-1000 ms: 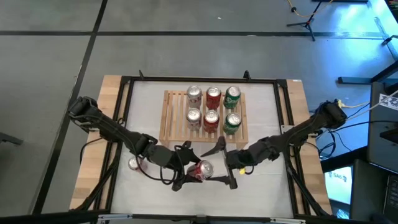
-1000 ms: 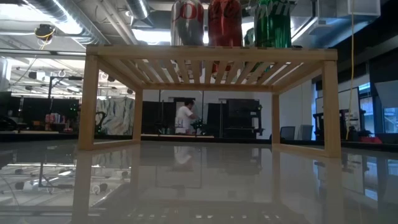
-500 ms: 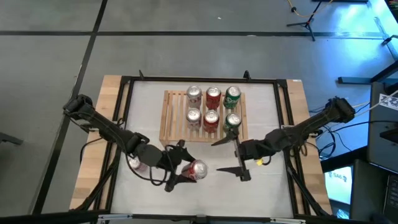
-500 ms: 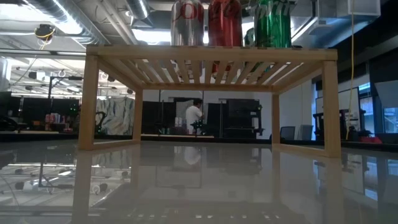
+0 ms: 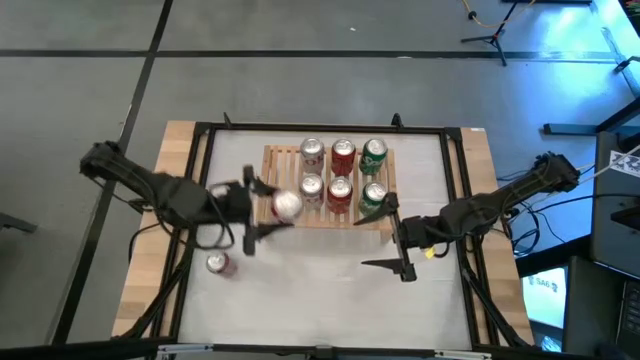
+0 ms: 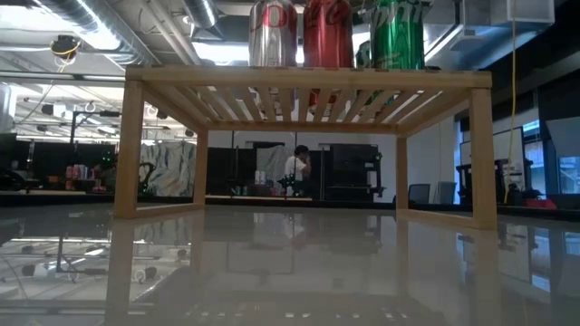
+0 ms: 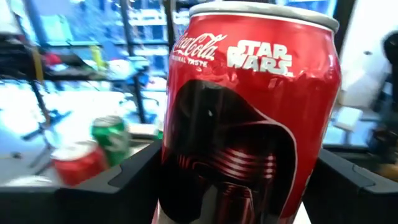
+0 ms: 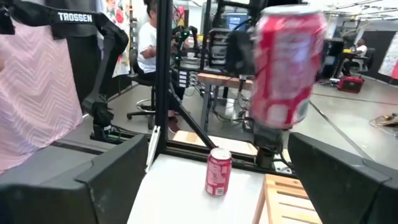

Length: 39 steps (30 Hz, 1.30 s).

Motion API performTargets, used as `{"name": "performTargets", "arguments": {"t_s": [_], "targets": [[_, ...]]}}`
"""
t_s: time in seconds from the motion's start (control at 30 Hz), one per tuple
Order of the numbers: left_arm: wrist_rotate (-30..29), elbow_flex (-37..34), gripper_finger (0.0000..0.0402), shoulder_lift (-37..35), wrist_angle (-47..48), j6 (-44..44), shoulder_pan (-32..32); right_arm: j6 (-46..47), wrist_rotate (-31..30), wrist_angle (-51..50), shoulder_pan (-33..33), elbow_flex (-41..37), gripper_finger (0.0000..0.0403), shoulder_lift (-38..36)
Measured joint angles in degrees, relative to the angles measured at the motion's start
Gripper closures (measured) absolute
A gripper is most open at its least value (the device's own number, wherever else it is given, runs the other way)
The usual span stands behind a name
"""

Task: Place canned beverage on shelf
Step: Put the right red white soda can on the shelf

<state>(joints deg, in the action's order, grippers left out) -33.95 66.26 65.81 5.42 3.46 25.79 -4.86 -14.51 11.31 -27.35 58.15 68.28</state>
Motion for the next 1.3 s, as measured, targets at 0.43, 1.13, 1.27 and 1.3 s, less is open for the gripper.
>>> {"name": "performTargets", "arguments": {"t_s": [0.43, 1.13, 1.27, 1.3], "targets": [[8.77, -6.32, 0.0113, -9.32, 2.40, -5.51, -17.37, 0.02, -0.48, -1.60, 0.02, 0.00, 0.0022, -0.36], [34.60, -36.93, 0.0113, -15.85, -26.53, 0.00, -46.80, 0.04, -0.47, -2.60, 0.02, -0.02, 0.0022, -0.30], [37.26, -40.38, 0.0113, -15.88, -30.69, 0.89, -49.63, 0.04, -0.47, -2.72, 0.01, -0.02, 0.0022, -0.30], [37.64, -41.10, 0.0113, -15.83, -31.44, 0.96, -50.16, 0.04, -0.46, -2.81, 0.02, -0.02, 0.0022, -0.30]]}}
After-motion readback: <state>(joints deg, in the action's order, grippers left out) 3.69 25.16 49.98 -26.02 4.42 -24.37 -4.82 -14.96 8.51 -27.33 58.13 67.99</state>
